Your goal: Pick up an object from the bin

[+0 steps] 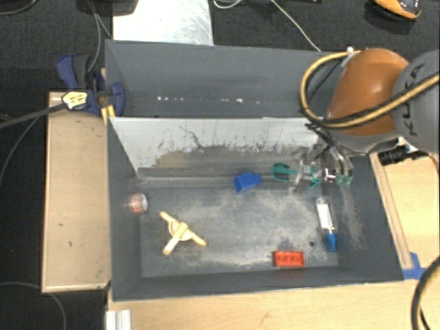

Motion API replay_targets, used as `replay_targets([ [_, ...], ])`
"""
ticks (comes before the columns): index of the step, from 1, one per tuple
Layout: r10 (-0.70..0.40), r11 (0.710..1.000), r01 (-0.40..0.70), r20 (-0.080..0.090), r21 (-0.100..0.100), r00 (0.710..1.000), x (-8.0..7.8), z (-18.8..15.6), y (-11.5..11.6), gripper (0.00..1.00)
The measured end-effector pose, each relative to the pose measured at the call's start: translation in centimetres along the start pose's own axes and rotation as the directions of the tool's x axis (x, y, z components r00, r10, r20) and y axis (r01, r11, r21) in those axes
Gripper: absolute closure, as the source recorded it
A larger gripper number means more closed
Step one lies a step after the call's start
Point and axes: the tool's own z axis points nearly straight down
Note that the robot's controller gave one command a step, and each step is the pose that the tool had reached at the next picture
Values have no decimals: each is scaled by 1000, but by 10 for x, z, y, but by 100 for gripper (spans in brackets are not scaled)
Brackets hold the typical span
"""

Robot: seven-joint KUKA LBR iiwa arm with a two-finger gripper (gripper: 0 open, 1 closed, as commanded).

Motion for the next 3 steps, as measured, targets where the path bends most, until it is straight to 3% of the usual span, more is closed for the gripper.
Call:
replay_targets([
  [1,16,1000,-16,14,-2,1000,-8,59,-10,100],
  [2,-19,1000,19,1,0,1000,-6,21,-9,100],
  [3,-26,1000,26,3,0,1000,-5,0,-7,100],
])
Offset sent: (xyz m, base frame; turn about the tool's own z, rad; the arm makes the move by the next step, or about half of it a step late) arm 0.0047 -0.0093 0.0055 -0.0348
